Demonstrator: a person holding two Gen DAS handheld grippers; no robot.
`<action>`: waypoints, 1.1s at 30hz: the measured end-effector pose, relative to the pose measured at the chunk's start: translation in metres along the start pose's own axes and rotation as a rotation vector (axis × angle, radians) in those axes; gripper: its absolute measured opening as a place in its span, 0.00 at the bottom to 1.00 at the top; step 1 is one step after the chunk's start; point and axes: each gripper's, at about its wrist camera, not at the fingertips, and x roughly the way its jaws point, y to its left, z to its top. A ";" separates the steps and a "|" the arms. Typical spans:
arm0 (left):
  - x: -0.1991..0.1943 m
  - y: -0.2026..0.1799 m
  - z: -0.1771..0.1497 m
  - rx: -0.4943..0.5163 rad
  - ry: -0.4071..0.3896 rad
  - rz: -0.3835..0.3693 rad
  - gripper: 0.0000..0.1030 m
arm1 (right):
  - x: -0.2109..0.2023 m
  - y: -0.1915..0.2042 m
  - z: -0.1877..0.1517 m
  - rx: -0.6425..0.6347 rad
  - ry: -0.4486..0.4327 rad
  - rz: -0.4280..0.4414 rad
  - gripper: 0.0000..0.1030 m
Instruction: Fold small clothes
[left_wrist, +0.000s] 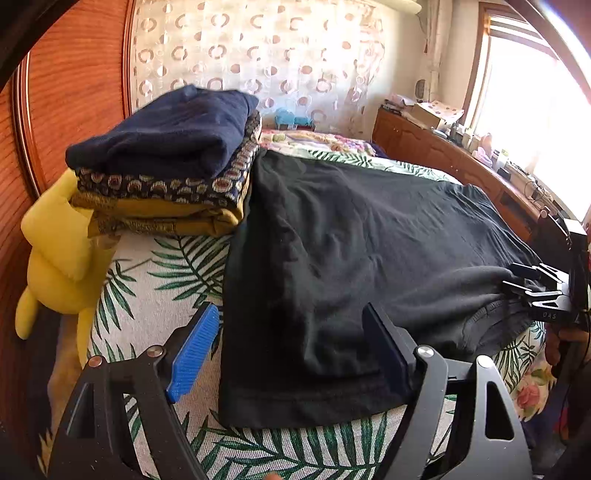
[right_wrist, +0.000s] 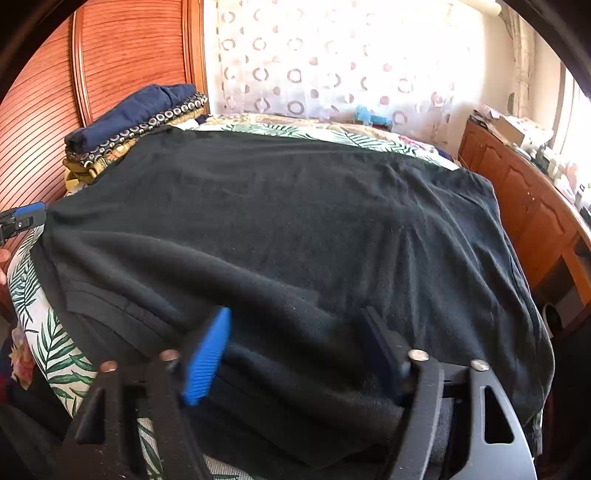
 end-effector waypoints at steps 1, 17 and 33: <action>0.003 0.000 0.000 0.002 0.011 0.002 0.78 | 0.001 -0.001 0.000 0.010 0.002 -0.001 0.79; 0.018 0.024 -0.009 -0.103 0.037 -0.026 0.56 | -0.005 0.001 -0.013 0.018 -0.027 -0.015 0.89; -0.008 -0.014 0.010 -0.012 -0.048 -0.089 0.09 | -0.011 -0.004 -0.015 0.018 -0.027 -0.009 0.88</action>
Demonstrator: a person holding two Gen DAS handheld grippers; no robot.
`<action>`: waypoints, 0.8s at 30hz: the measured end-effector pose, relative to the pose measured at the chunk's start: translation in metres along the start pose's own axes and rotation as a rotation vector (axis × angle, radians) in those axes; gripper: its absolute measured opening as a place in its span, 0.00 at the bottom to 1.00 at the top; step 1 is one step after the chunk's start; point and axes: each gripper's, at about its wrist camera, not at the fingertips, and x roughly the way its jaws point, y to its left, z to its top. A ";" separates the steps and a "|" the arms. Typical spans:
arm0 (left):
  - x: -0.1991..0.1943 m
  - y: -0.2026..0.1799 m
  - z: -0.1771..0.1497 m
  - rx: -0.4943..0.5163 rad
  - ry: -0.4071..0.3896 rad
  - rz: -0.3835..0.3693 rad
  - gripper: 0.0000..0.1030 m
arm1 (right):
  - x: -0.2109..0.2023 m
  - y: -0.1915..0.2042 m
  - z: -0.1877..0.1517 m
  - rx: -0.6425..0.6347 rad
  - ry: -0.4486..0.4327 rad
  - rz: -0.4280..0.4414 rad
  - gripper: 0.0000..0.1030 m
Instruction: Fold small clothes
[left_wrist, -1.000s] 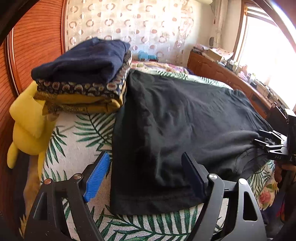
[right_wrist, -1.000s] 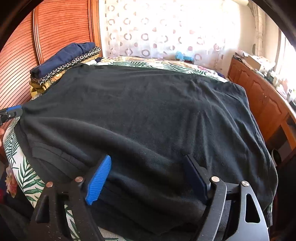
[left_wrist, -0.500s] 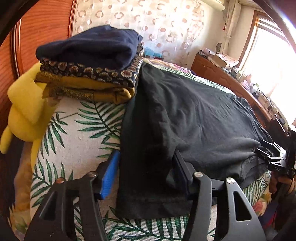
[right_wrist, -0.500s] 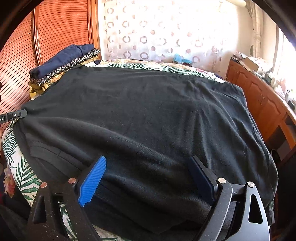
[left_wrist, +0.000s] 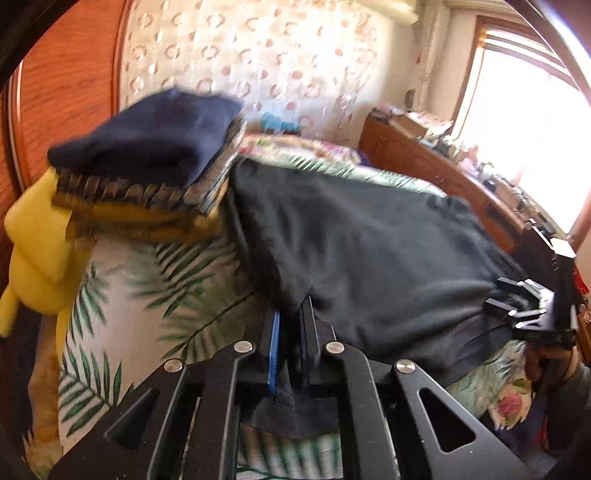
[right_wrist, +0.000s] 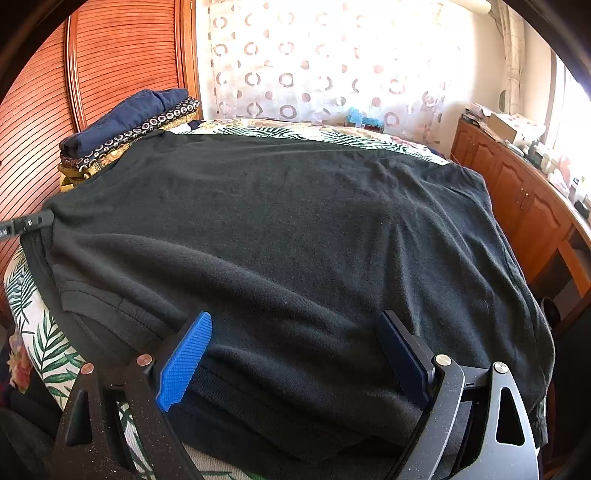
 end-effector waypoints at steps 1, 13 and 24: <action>-0.004 -0.007 0.005 0.012 -0.012 -0.015 0.09 | -0.002 -0.002 0.000 0.001 -0.001 0.004 0.88; 0.000 -0.101 0.061 0.134 -0.062 -0.200 0.09 | -0.046 -0.044 -0.015 0.077 -0.055 -0.017 0.88; 0.021 -0.203 0.092 0.278 -0.042 -0.337 0.09 | -0.070 -0.056 -0.033 0.132 -0.096 -0.052 0.88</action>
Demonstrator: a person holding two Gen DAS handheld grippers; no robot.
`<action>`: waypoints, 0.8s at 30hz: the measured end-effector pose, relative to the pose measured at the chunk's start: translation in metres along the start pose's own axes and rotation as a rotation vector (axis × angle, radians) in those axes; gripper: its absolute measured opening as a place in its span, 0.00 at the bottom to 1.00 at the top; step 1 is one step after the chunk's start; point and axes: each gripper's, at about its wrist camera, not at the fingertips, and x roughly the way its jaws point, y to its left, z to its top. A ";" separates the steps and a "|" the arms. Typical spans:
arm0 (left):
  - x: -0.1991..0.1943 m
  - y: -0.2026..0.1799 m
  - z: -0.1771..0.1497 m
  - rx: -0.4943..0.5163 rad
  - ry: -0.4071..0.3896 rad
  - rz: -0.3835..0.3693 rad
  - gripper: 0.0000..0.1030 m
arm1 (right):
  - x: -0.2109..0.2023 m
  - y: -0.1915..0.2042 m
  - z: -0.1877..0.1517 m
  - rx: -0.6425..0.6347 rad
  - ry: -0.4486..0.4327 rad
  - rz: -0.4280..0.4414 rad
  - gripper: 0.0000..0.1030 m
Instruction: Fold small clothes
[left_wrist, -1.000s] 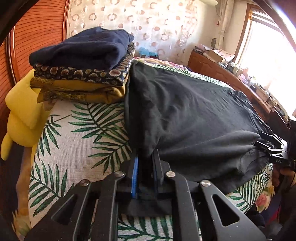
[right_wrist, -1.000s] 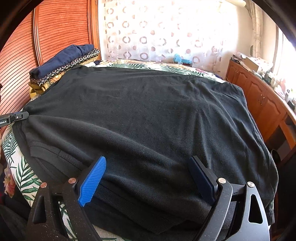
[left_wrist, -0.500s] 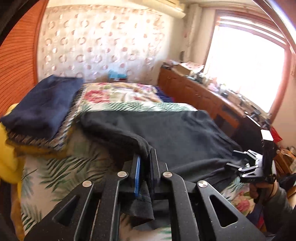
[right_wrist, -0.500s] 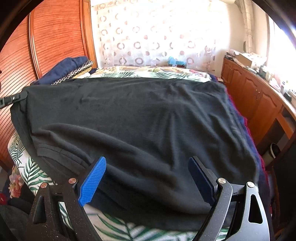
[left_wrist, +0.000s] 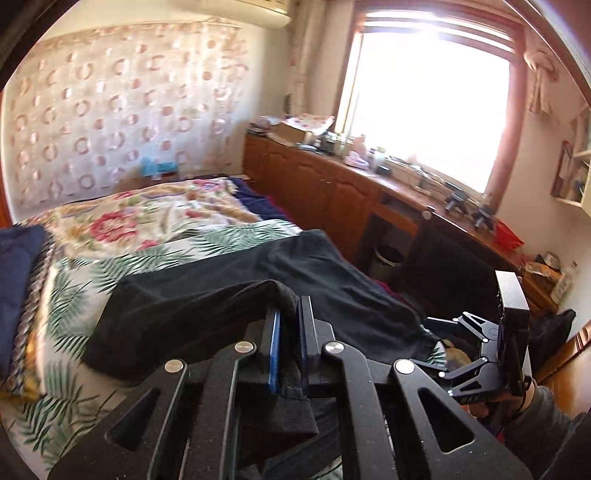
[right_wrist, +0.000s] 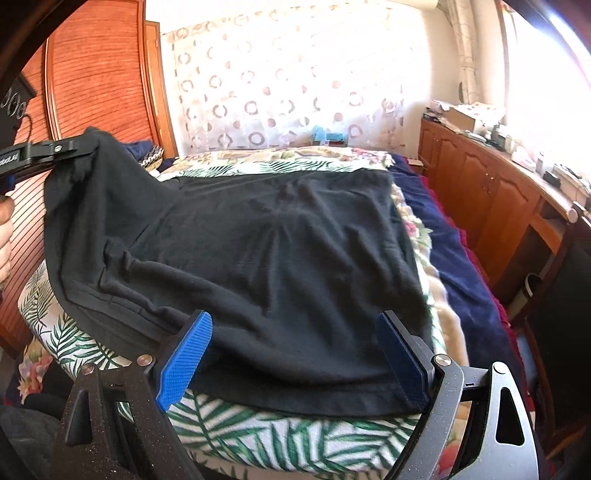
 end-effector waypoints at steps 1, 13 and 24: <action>0.002 -0.004 0.002 0.006 0.003 -0.007 0.09 | -0.003 -0.002 -0.001 0.005 -0.005 -0.004 0.88; 0.031 -0.084 0.041 0.129 0.030 -0.116 0.09 | -0.032 -0.012 -0.018 0.059 -0.062 -0.029 0.88; 0.049 -0.104 0.039 0.180 0.072 -0.110 0.43 | -0.058 -0.018 -0.036 0.074 -0.073 -0.050 0.88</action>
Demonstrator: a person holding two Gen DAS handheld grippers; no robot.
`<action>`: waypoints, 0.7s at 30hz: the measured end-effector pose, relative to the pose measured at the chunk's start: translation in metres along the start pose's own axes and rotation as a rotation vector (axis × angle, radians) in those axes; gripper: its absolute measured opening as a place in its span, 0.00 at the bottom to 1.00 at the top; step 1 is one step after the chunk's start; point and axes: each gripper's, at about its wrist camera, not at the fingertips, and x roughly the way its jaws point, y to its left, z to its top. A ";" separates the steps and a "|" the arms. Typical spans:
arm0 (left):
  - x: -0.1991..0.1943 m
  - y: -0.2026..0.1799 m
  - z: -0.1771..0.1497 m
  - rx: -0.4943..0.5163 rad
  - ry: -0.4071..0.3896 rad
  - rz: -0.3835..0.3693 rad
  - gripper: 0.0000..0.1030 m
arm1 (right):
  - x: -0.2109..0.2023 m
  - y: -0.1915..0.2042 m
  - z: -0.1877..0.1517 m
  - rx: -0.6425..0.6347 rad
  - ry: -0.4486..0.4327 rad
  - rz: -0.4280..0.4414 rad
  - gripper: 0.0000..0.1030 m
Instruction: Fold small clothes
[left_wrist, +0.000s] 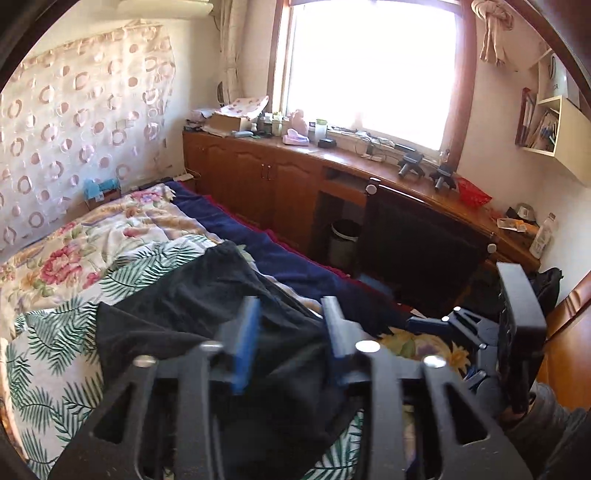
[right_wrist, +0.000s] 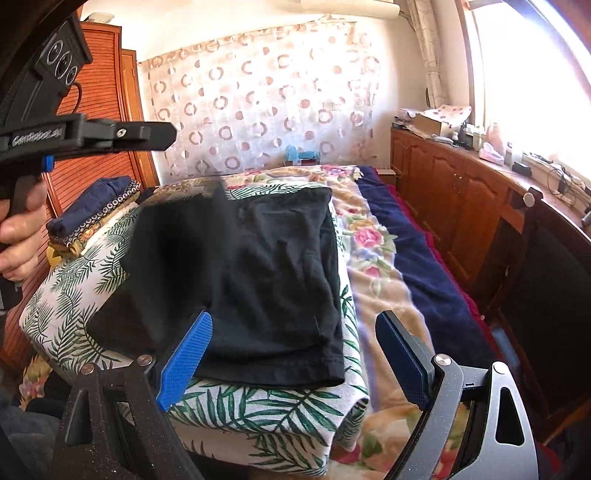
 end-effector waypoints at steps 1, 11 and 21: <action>-0.003 0.001 -0.002 0.003 -0.003 0.004 0.47 | -0.001 -0.001 0.001 0.000 0.000 -0.003 0.88; -0.026 0.049 -0.042 -0.060 -0.008 0.118 0.76 | -0.004 0.005 0.009 -0.020 0.009 -0.007 0.88; -0.066 0.099 -0.101 -0.178 0.002 0.251 0.76 | 0.018 0.026 0.034 -0.086 0.025 0.057 0.88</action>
